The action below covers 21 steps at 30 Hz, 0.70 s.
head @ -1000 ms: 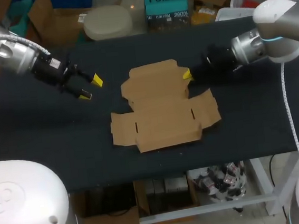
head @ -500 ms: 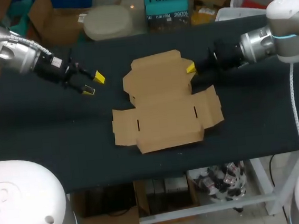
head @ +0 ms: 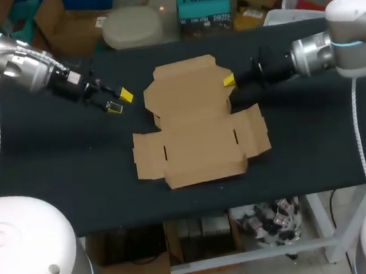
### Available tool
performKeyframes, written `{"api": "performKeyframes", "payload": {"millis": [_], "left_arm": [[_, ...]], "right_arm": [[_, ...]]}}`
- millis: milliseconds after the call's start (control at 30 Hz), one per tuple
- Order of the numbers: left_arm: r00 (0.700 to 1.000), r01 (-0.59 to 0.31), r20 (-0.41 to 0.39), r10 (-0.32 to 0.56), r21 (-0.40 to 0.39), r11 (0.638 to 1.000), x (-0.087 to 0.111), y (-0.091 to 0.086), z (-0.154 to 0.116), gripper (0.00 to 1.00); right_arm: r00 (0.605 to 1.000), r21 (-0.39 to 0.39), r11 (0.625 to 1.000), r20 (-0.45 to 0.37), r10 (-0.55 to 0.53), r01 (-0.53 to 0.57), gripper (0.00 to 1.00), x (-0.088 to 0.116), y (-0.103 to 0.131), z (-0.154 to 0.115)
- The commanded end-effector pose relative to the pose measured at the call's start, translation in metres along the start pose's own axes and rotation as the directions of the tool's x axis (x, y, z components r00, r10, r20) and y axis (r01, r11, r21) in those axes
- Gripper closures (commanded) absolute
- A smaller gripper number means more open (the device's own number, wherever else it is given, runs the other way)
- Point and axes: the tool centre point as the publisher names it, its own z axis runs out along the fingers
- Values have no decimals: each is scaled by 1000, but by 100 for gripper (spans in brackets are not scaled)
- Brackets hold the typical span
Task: Assemble the packaging by folding the flat box into shape, placing the metal phone stand inside, and closing the box properly
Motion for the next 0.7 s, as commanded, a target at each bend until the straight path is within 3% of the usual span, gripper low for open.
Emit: {"api": "performKeyframes", "payload": {"millis": [33, 333, 700], "left_arm": [[1000, -28, -5, 28, 25, 999, -5, -4, 4, 0], [991, -113, 85, 102, 127, 985, -6, -14, 3, 0], [967, -250, 116, 227, 271, 930, -11, -47, 14, 0]], "right_arm": [[999, -39, 998, -15, -47, 46, 100, 12, -8, -5], [983, -122, 978, -39, -178, 172, 100, 38, -16, -19], [962, -164, 954, -67, -265, 251, 100, 53, -20, -26]]}}
